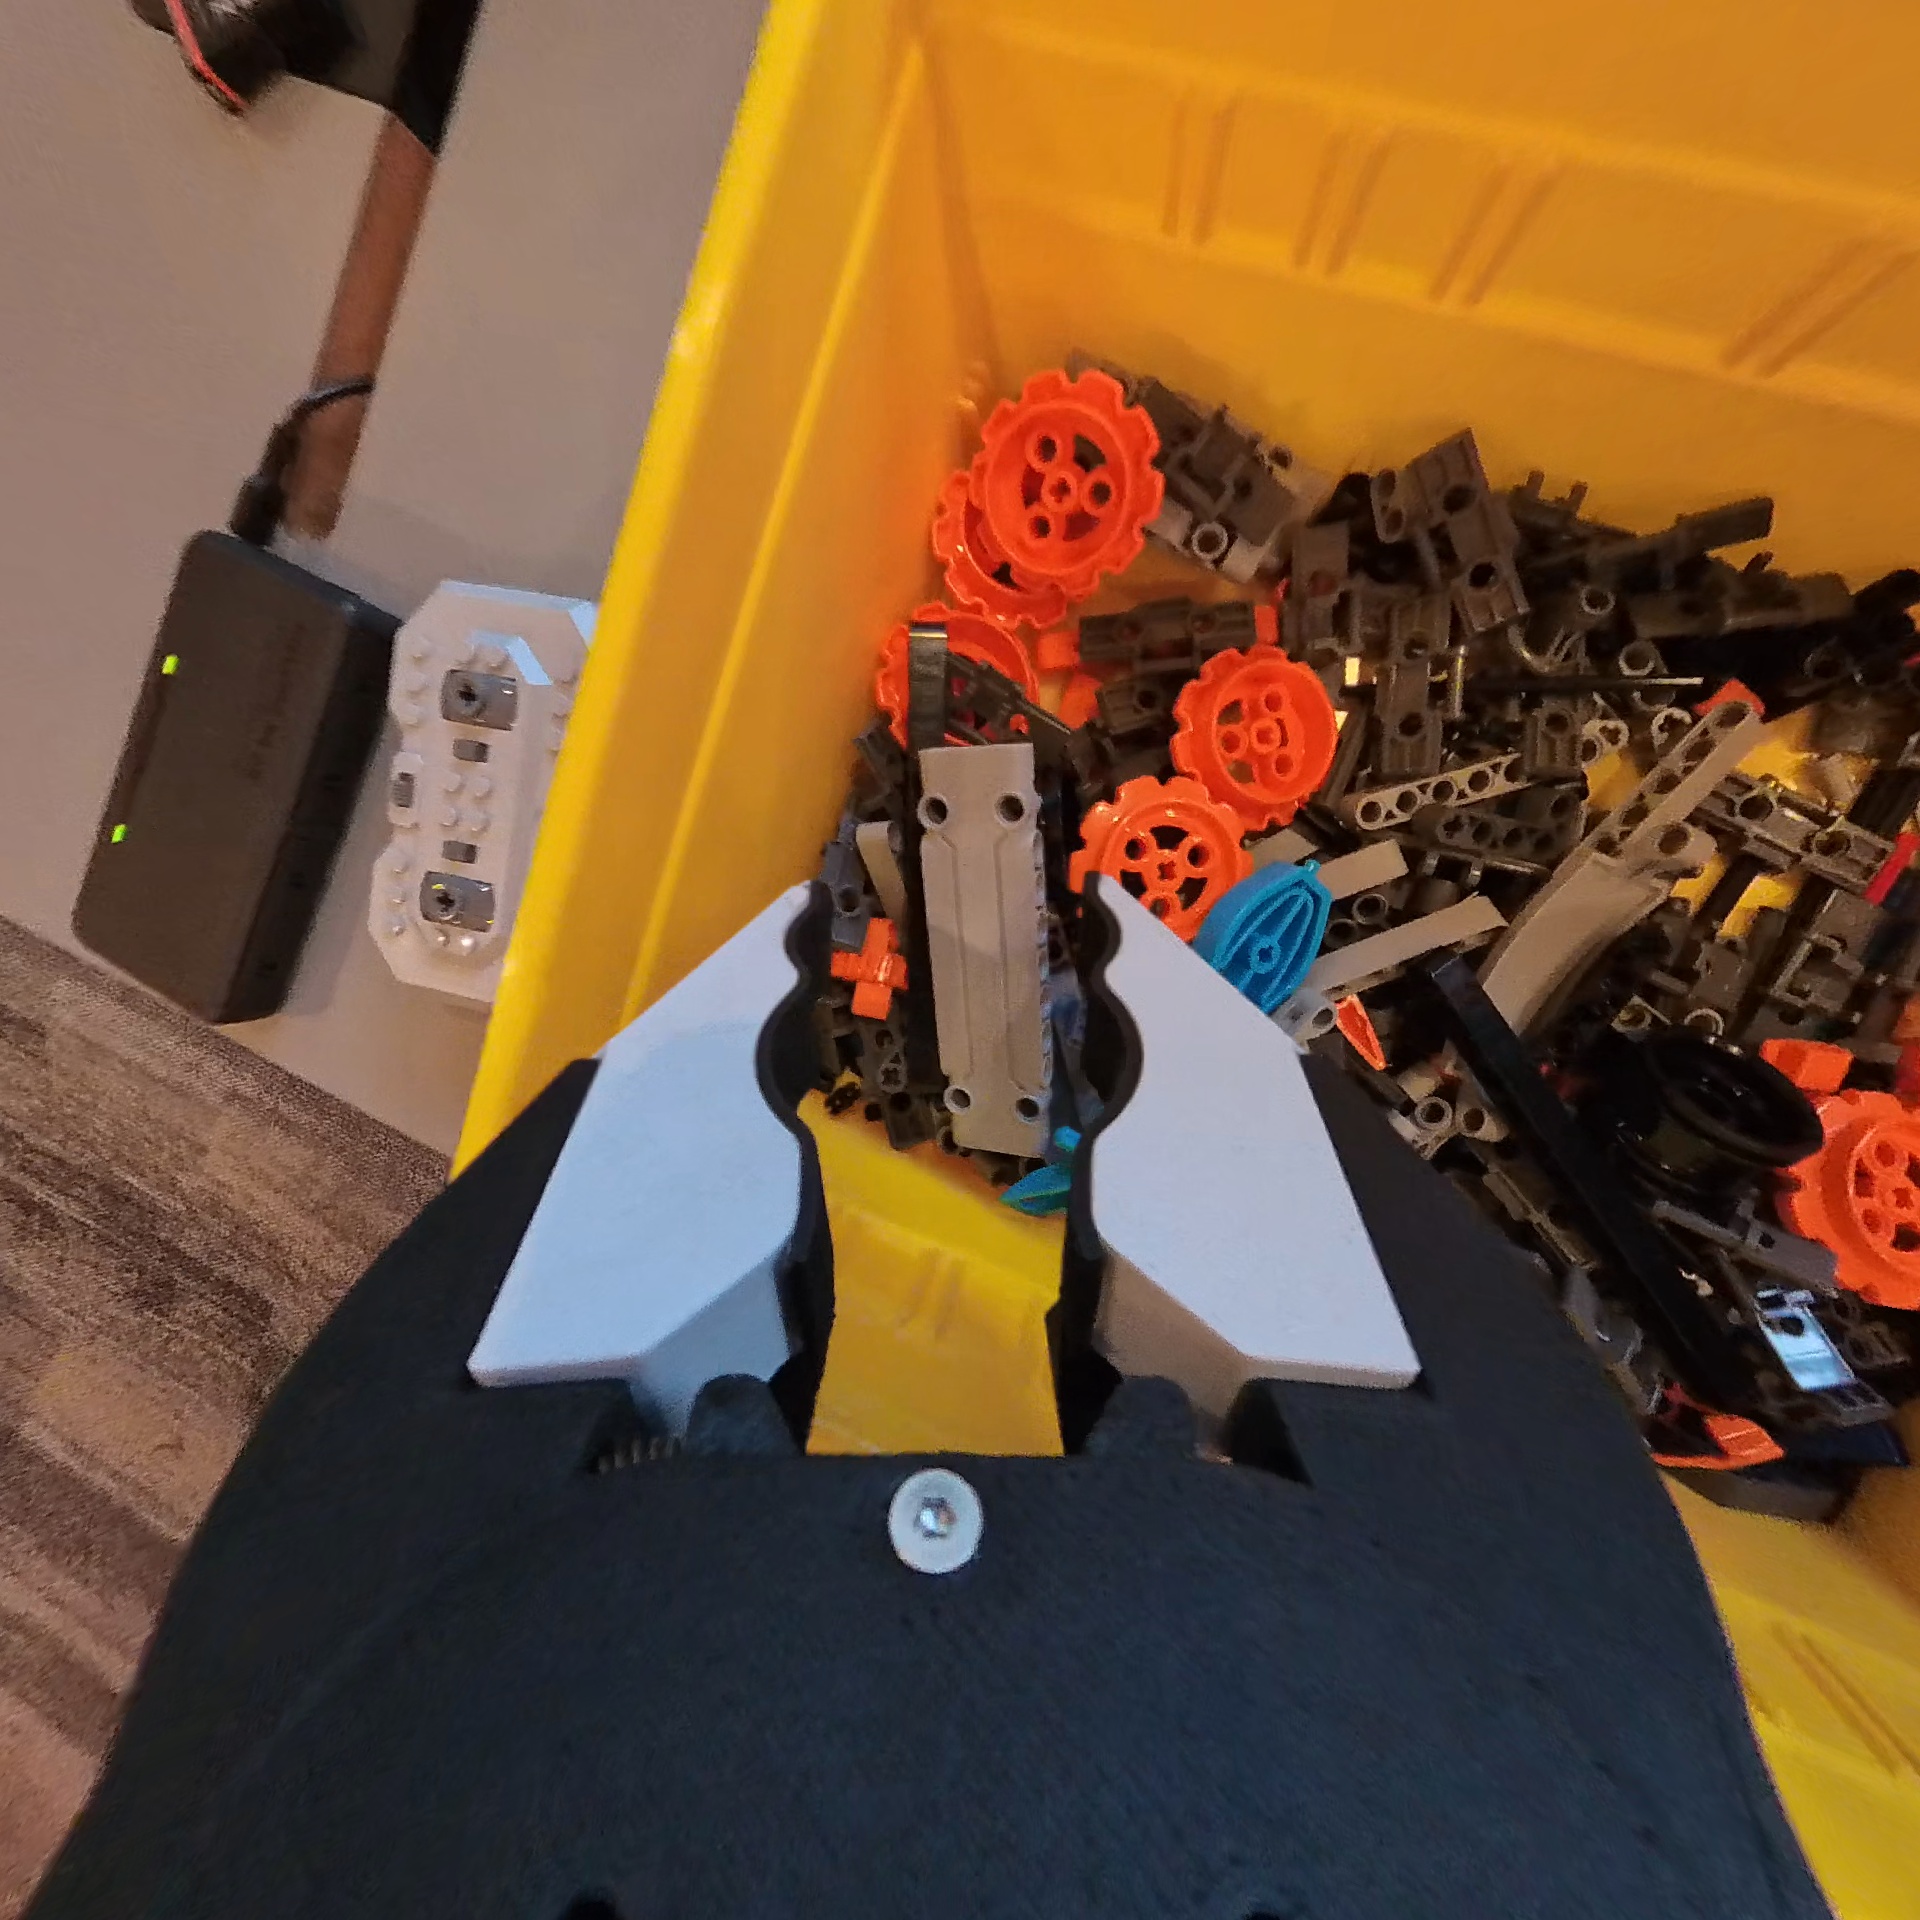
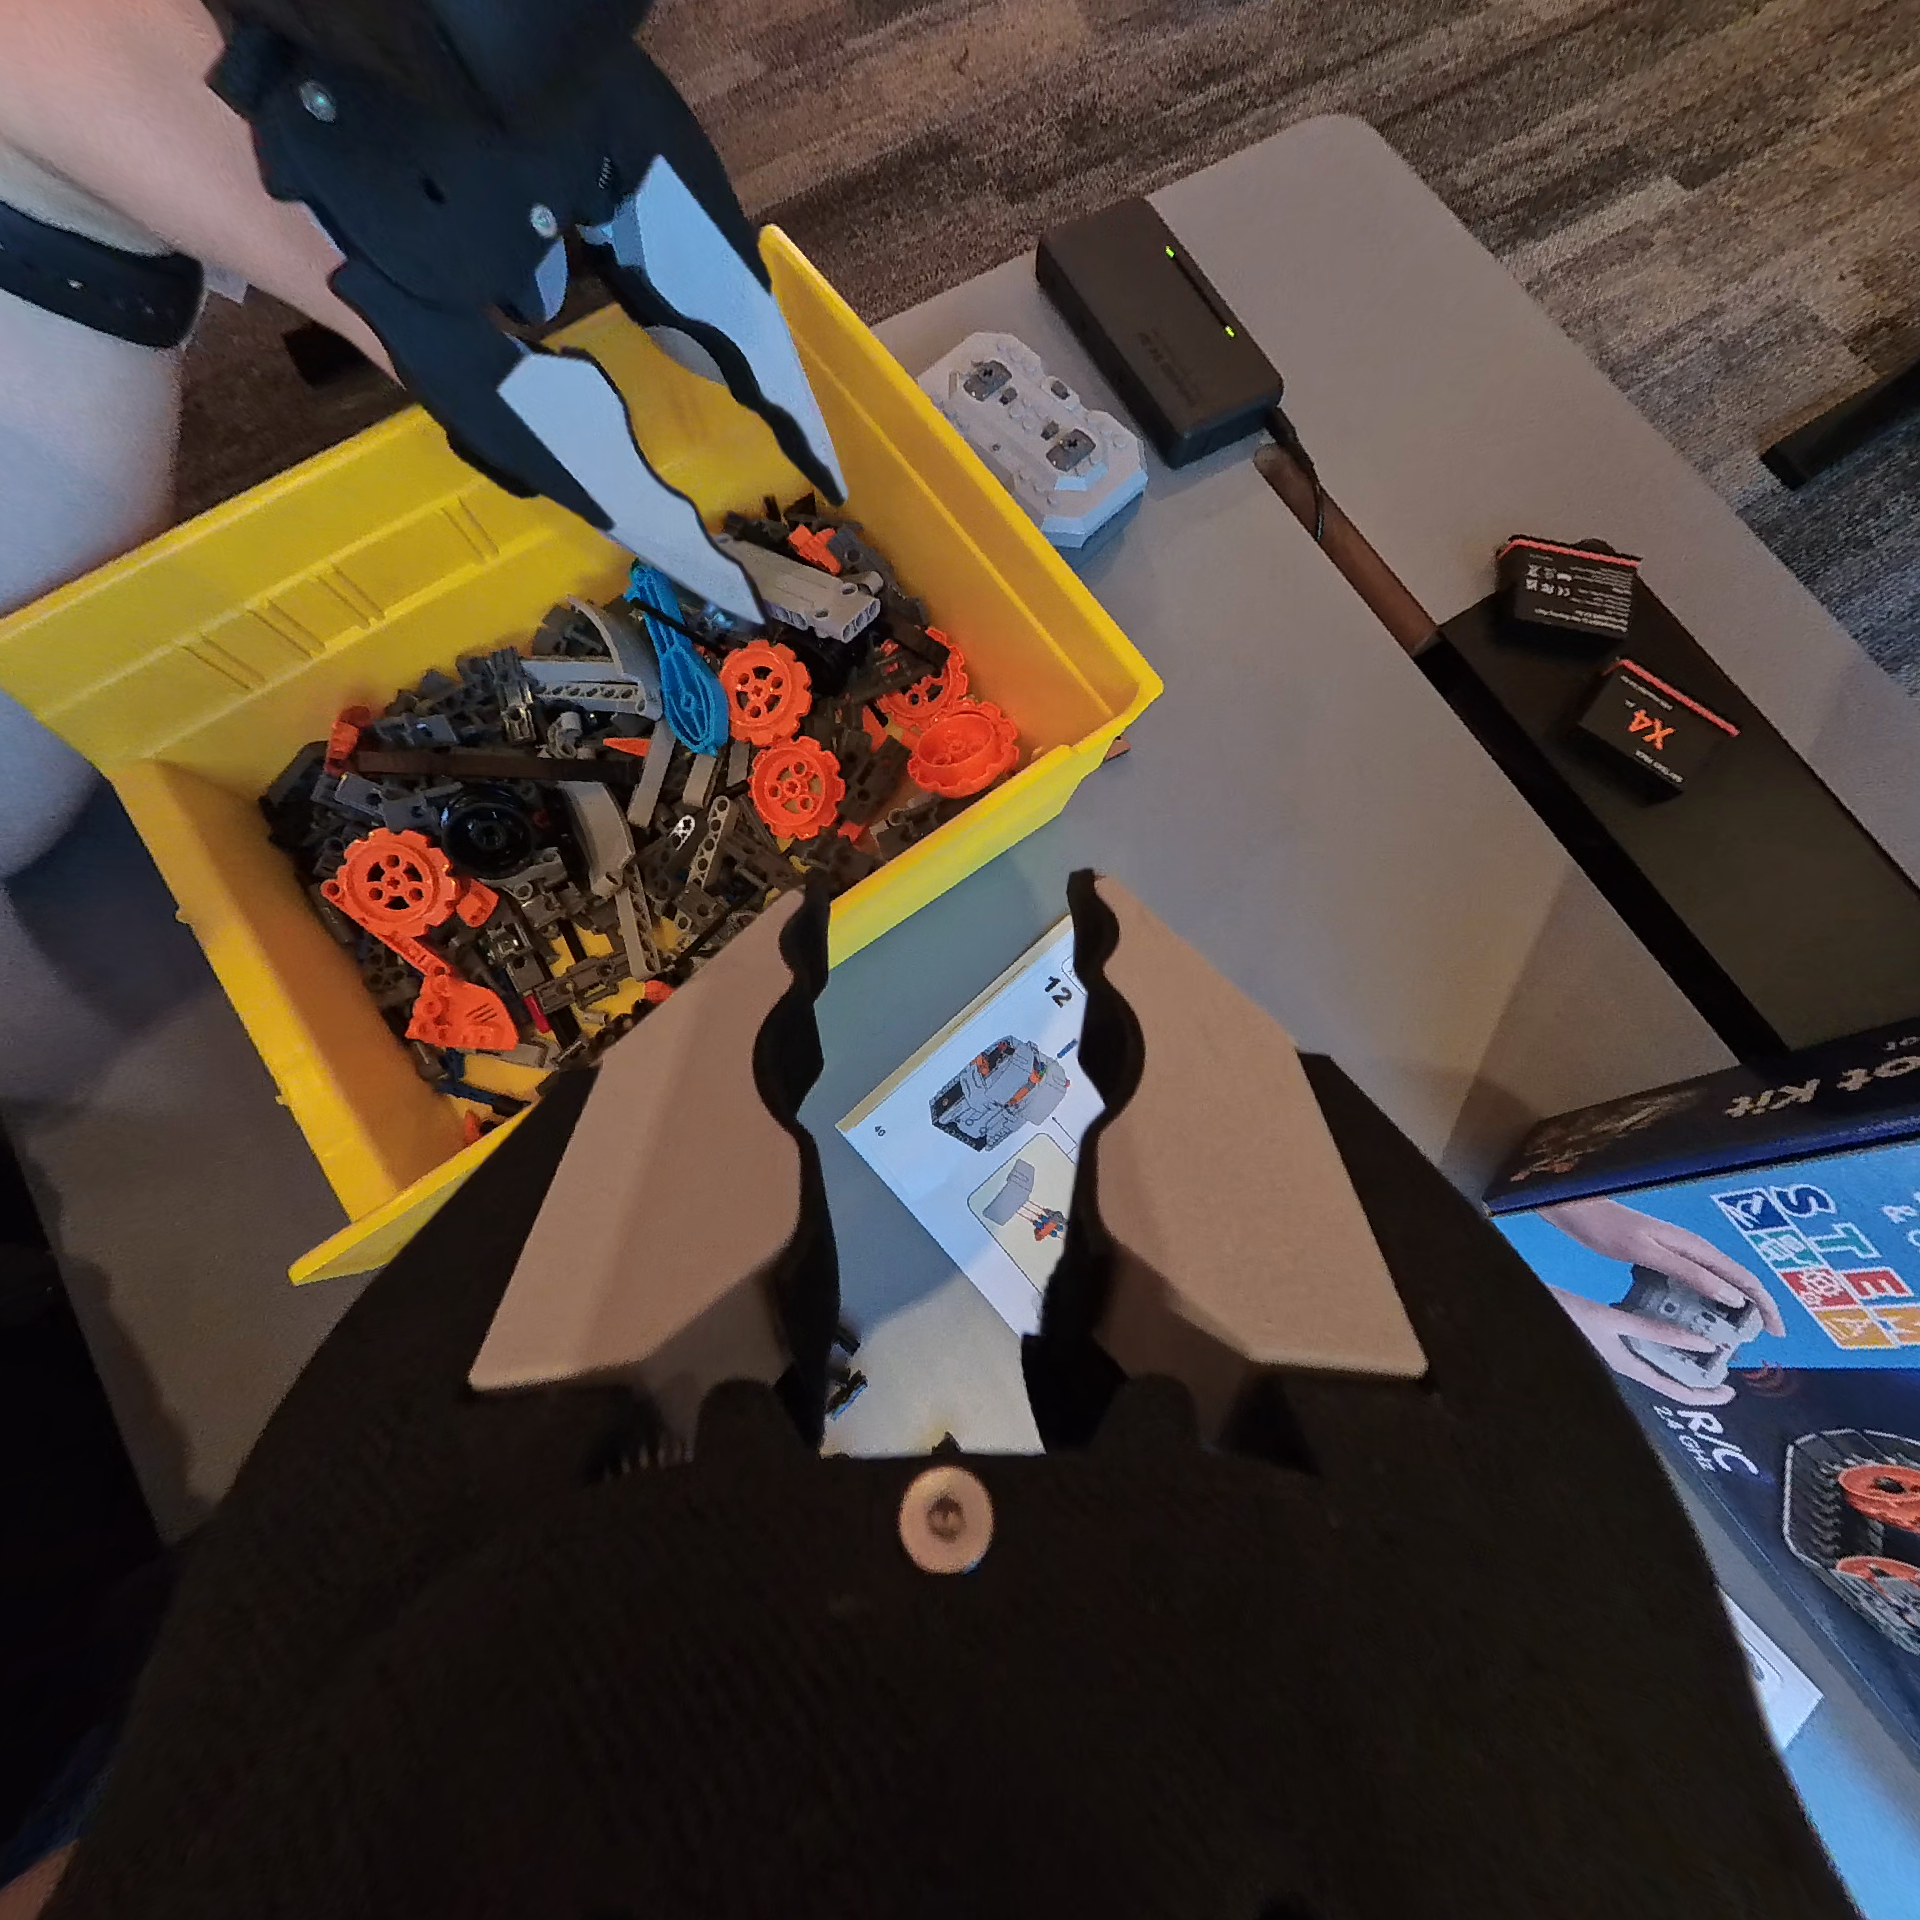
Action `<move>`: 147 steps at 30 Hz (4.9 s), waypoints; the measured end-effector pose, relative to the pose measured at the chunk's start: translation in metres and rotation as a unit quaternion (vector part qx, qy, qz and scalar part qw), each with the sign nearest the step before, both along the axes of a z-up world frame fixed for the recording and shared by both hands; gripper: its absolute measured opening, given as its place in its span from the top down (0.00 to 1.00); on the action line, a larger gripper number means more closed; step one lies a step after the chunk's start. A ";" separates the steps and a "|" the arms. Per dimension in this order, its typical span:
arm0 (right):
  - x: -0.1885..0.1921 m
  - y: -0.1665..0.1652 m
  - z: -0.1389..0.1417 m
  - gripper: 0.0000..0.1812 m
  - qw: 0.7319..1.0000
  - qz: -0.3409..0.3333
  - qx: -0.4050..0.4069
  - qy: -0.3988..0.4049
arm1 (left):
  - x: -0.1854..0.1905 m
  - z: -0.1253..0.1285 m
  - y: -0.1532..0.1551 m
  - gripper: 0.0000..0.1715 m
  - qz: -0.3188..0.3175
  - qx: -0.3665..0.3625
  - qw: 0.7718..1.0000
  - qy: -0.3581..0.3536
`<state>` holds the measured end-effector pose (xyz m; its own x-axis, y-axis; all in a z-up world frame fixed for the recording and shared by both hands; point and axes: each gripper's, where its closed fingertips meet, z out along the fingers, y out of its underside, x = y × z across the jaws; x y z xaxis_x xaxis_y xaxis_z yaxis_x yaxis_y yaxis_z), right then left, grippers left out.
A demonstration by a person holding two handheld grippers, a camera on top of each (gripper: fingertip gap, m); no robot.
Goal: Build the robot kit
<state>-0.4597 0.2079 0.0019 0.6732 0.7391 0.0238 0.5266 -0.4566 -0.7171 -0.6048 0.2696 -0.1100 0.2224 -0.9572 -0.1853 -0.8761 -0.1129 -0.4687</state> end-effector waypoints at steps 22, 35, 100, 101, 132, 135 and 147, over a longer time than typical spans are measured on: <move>0.151 -0.013 -0.011 0.74 0.979 -0.200 -0.021 -0.023 | -0.005 -0.007 -0.022 0.92 -0.045 -0.027 0.998 0.045; 0.273 -0.049 -0.051 0.79 0.922 -0.377 -0.084 0.022 | 0.000 -0.007 -0.035 0.96 -0.059 -0.034 0.995 0.068; 0.150 -0.058 -0.156 0.79 0.933 -0.090 -0.348 -0.019 | 0.000 -0.017 -0.031 0.87 -0.069 -0.020 0.992 0.101; 0.151 -0.059 -0.156 0.79 0.932 -0.091 -0.349 -0.022 | 0.000 -0.017 -0.031 0.87 -0.069 -0.019 0.992 0.101; 0.090 0.052 0.024 0.74 0.986 -0.121 0.068 0.093 | 0.012 0.025 -0.173 0.87 -0.297 -0.226 0.928 0.009; 0.084 0.052 0.025 0.74 0.986 -0.118 0.070 0.093 | 0.019 0.022 -0.169 0.82 -0.277 -0.243 0.930 0.009; -0.060 0.017 0.064 0.67 0.953 0.144 0.099 0.250 | -0.032 0.141 -0.049 0.83 -0.025 0.018 0.964 -0.264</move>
<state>-0.5193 0.2250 0.0658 0.4078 0.9088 -0.0884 0.1804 -0.1751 -0.9679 -0.6365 0.2208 0.0312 0.2484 -0.9642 -0.0926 -0.5178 -0.0514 -0.8540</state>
